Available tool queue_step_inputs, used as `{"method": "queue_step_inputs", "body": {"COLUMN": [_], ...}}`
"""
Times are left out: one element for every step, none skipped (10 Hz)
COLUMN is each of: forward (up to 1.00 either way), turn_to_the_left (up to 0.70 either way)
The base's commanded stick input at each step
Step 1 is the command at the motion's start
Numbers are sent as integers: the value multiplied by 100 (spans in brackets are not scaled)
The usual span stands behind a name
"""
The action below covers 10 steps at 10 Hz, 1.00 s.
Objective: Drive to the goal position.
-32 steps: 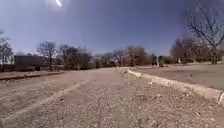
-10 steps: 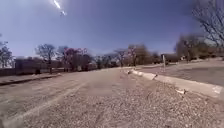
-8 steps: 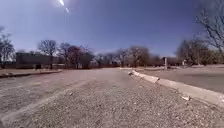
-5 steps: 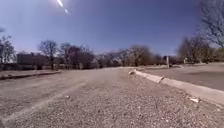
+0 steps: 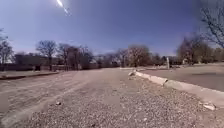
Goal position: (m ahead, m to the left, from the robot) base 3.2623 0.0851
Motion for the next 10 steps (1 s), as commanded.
{"method": "queue_step_inputs", "body": {"forward": [70,70,70,70,70,70,70,70,70,70], "turn_to_the_left": [-29,-24,-17,-10,-3,0,0,0,0,0]}}
